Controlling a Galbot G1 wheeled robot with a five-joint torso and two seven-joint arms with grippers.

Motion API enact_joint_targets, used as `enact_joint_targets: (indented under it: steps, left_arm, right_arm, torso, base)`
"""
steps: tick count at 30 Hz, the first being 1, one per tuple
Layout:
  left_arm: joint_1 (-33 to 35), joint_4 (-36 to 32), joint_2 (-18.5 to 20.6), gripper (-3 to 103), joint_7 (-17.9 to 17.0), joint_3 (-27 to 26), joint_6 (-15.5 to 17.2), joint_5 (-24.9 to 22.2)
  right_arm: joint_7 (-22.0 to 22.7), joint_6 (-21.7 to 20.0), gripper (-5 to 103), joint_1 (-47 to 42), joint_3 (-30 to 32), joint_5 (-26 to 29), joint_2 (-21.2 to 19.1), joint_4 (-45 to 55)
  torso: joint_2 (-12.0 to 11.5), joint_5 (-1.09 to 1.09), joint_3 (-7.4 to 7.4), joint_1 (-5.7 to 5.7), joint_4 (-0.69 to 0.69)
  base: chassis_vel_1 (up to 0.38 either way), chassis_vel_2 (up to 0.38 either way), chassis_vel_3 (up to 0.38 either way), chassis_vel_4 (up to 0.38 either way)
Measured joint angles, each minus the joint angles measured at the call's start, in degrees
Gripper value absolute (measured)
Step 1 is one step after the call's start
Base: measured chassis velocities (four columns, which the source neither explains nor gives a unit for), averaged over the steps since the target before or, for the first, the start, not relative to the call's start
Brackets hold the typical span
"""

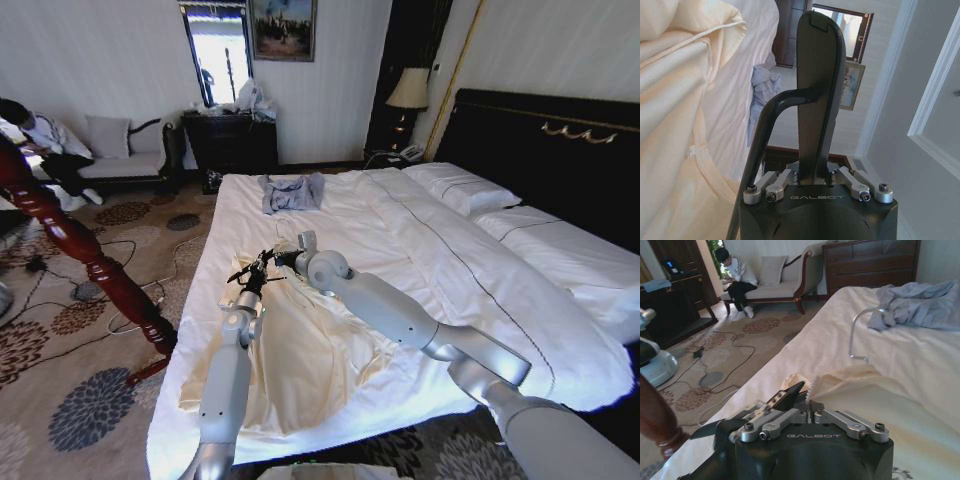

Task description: Pick up the clothes from the bed and hang them on the clothes hanger.

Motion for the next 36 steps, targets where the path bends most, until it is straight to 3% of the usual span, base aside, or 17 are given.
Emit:
enact_joint_targets:
  steps: [2,5,8,10,17,19,20,23,25,29,32,36]
  left_arm:
    - [0.0,-0.1,0.0,23,0.2,0.0,0.0,0.0]
    - [0.0,-0.2,0.0,23,0.3,-0.1,0.0,-0.1]
    - [0.1,-0.4,0.0,23,0.4,-0.6,0.1,-0.2]
    - [0.1,-0.4,0.0,23,0.4,-0.6,0.1,-0.2]
    - [0.5,-0.9,0.0,23,0.4,-1.7,0.1,-0.3]
    - [0.4,-0.9,0.0,23,0.4,-1.8,0.1,-0.3]
    - [0.3,-0.9,0.0,23,0.4,-2.1,0.1,-0.3]
    - [0.2,-0.9,0.0,23,0.5,-2.2,0.1,-0.3]
    - [0.2,-0.9,0.0,23,0.6,-2.2,0.2,-0.3]
    - [0.6,-1.2,0.0,23,0.7,-1.9,0.2,-0.3]
    - [0.8,-1.4,0.0,23,0.7,-1.8,0.3,-0.4]
    - [0.6,-2.3,0.0,23,0.6,-1.3,0.3,-0.1]
  right_arm:
    - [0.0,0.0,14,0.1,-0.5,0.3,0.0,0.4]
    - [0.0,0.0,20,0.1,-0.8,0.5,0.0,0.8]
    - [-0.7,0.3,36,0.3,-1.5,-0.8,-0.5,1.3]
    - [-0.7,0.3,36,0.4,-1.5,-0.9,-0.5,1.3]
    - [-0.2,0.8,68,1.4,-0.9,-1.4,-1.3,2.1]
    - [0.0,0.8,68,1.5,-0.9,-1.0,-1.4,2.5]
    - [0.3,0.8,79,1.6,-0.9,-0.4,-1.6,3.1]
    - [0.8,0.7,84,1.6,-0.2,0.2,-1.9,4.2]
    - [1.1,0.6,95,1.0,1.7,-0.5,-2.7,4.5]
    - [-1.6,1.1,100,-0.6,4.3,-9.3,-7.0,2.7]
    - [-3.7,1.8,100,-1.5,4.6,-13.7,-9.5,1.6]
    - [-8.6,4.1,100,-4.1,4.6,-23.5,-13.1,0.3]
  torso:
    - [0.0,0.0,0.0,0.0,0.0]
    - [0.0,0.0,0.0,0.0,0.0]
    - [0.0,0.0,0.0,0.0,0.0]
    - [0.0,0.0,0.0,0.0,0.0]
    - [0.0,0.0,0.0,0.0,0.0]
    - [0.0,0.0,0.0,0.0,0.0]
    - [0.0,0.0,0.0,0.0,-0.01]
    - [0.0,0.0,0.0,0.0,0.0]
    - [0.0,0.0,0.0,0.0,0.02]
    - [0.0,0.01,0.0,0.0,-0.02]
    - [0.0,0.02,0.0,0.0,-0.04]
    - [0.0,0.02,0.0,0.0,-0.02]
  base:
    - [0.0,0.0,0.0,0.0]
    - [0.0,0.0,0.0,0.0]
    - [0.0,0.0,0.0,0.0]
    - [0.0,0.0,0.0,0.0]
    - [0.0,0.0,0.0,0.0]
    - [0.0,0.0,0.0,0.0]
    - [0.0,0.0,0.0,0.0]
    - [0.0,0.0,0.0,0.0]
    - [0.0,0.0,0.0,0.0]
    - [0.0,0.0,0.0,0.0]
    - [0.0,0.0,0.0,0.0]
    - [0.0,0.0,0.0,0.0]
